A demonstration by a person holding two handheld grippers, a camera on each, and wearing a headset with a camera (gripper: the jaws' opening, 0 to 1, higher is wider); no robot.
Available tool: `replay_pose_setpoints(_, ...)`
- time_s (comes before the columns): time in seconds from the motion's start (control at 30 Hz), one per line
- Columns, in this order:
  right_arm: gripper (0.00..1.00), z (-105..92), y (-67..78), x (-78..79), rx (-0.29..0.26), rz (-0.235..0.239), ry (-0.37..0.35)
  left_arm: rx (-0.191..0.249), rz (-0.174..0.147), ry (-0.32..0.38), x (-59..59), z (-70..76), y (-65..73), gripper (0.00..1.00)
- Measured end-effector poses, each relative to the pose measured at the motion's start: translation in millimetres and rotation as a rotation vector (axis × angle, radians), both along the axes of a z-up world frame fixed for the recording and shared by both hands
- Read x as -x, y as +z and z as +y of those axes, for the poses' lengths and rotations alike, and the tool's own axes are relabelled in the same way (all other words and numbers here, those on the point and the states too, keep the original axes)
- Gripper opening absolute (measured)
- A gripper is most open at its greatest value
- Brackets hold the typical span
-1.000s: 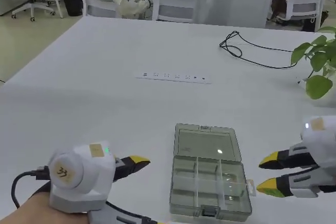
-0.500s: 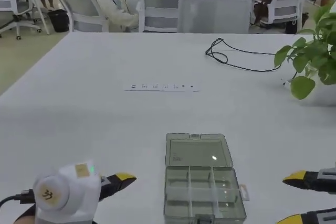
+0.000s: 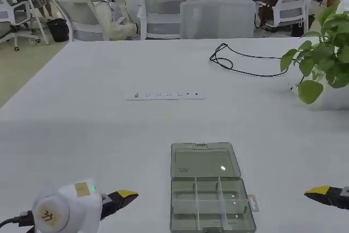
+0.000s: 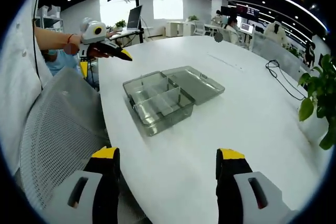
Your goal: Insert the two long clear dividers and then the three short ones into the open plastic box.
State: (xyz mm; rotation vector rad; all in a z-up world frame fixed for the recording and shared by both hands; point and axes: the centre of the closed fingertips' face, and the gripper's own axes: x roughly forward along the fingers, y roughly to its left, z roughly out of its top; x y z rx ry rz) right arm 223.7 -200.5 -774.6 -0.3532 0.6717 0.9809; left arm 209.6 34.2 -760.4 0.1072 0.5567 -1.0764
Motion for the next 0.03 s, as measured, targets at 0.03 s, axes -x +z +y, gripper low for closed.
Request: replay_pose_setpoints(0.03, 0.76, -0.2, 0.3, -0.1, -0.002, -0.001, -0.001, 0.003, -0.001, 0.002, -0.6, -0.1, 0.4, 1.00)
